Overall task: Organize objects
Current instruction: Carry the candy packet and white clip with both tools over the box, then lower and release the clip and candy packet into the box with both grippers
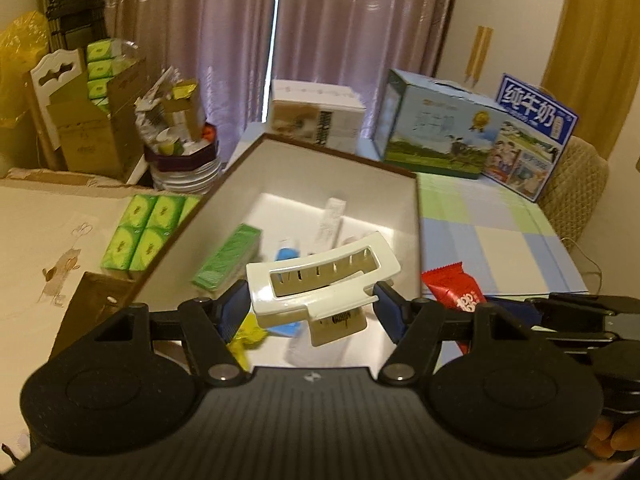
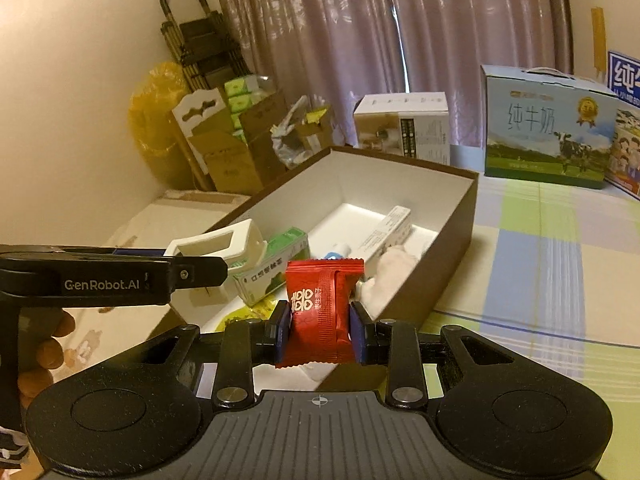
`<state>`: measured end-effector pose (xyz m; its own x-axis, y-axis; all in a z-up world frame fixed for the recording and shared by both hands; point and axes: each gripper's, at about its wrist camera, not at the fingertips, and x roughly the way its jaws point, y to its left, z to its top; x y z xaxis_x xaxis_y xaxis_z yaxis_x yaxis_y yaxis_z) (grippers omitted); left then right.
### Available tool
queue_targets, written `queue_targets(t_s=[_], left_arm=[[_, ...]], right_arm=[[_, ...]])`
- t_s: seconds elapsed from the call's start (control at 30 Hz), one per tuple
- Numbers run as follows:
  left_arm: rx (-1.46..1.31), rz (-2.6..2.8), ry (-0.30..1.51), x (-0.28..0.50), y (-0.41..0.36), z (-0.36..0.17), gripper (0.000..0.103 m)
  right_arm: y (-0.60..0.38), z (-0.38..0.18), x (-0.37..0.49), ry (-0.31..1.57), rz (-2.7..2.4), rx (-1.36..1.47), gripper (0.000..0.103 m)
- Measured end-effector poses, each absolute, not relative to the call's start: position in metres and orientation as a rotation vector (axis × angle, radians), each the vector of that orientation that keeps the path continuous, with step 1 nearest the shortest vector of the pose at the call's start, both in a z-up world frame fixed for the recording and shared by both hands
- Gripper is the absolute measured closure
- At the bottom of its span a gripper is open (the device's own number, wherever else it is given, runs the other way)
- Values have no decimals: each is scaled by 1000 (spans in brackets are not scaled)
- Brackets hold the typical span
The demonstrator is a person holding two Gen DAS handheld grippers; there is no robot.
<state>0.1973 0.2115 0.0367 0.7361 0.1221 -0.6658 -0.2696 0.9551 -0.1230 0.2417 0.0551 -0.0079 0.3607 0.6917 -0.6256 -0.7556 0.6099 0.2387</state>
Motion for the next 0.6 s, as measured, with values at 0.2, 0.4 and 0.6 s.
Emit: queue_targets(t_s=[0.2,0.4,0.6], left_arm=[[-234,217,754,201,240,22,39],[-236,206,802,213,255,8,39],[-228,180,838,232,262,-7,39]], right_arm=[[76,-20,246,783,898,-126,75],[89,-31,250,815,869,-150,75],[93,-36,255,833,840,-150,75]])
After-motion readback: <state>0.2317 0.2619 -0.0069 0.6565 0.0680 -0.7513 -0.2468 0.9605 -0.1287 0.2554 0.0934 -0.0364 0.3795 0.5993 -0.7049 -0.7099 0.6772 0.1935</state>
